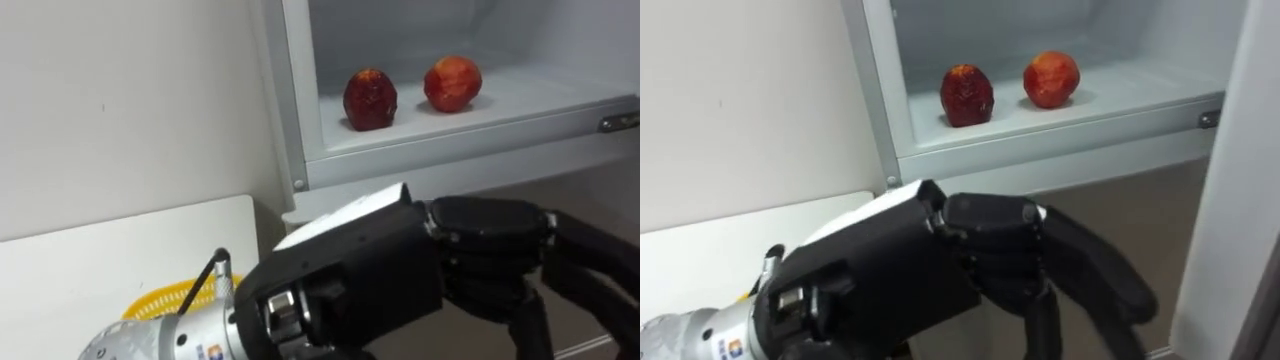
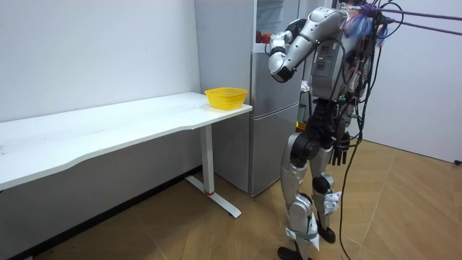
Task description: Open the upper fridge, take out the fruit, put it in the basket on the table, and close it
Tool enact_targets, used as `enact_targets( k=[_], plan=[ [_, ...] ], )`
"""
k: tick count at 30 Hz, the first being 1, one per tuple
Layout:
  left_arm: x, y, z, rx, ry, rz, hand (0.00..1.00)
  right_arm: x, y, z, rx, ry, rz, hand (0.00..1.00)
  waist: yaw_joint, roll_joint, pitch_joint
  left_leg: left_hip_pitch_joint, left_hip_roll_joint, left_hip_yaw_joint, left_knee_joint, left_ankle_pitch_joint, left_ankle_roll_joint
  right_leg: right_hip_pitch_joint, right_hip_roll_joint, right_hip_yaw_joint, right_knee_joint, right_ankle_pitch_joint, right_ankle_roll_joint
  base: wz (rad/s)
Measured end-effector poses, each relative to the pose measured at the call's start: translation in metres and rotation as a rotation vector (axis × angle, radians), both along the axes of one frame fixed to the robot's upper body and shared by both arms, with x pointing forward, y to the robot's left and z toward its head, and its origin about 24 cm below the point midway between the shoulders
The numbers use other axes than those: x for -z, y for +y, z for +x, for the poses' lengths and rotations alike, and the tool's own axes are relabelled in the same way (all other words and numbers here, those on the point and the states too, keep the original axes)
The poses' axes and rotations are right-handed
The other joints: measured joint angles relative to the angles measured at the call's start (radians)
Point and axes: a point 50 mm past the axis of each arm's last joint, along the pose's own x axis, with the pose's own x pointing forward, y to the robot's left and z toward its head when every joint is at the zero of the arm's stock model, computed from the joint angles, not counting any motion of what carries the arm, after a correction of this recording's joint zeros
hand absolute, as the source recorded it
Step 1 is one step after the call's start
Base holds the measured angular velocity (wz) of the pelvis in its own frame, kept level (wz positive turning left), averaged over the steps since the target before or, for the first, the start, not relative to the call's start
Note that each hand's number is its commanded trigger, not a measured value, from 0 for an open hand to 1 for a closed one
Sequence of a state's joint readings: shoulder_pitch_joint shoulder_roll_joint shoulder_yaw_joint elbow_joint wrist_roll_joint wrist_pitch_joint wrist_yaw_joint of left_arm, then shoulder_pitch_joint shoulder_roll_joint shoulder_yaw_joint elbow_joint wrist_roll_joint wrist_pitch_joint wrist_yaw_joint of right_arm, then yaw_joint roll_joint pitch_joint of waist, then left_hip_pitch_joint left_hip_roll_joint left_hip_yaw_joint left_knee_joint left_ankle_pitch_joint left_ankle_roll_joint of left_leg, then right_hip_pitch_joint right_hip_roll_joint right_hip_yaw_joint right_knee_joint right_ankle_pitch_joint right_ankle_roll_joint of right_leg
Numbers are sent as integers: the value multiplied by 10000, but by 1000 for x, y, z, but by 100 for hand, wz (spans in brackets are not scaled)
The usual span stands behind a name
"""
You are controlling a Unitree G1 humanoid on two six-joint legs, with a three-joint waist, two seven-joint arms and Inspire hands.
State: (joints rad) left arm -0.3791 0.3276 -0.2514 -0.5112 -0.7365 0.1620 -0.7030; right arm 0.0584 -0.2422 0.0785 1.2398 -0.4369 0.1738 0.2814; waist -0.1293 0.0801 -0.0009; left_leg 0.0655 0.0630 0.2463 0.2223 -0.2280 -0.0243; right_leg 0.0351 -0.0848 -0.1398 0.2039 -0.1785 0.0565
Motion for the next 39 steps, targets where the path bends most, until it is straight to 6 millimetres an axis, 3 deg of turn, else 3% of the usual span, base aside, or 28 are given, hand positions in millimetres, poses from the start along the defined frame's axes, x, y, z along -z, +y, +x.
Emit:
enact_targets(
  k=[9,19,27,39],
  plan=[
    [0,-3,1,-493,-103,-86,0,1,0,-8,166,-178,-160,0,-72,-21,13,-13,-1,21,-16,0,0,-48,-2,19,-7,0,0,0],
    [-6,-18,-3,-586,-540,-257,0,1,0,-2,231,-643,-244,0,-113,-67,-18,-19,-3,39,-12,0,0,-141,-5,74,2,6,-3,-2],
    [-11,-47,-13,628,-782,-275,0,1,0,3,120,-737,-431,0,-871,-73,-13,-7,-8,45,-30,0,0,-154,4,135,5,9,0,-2],
    [-24,-75,-31,2126,-1227,-555,0,1,2,6,-47,-748,-397,0,-1265,-36,0,-21,-3,122,-8,-2,0,-162,45,326,-178,86,14,-5]
  ],
)
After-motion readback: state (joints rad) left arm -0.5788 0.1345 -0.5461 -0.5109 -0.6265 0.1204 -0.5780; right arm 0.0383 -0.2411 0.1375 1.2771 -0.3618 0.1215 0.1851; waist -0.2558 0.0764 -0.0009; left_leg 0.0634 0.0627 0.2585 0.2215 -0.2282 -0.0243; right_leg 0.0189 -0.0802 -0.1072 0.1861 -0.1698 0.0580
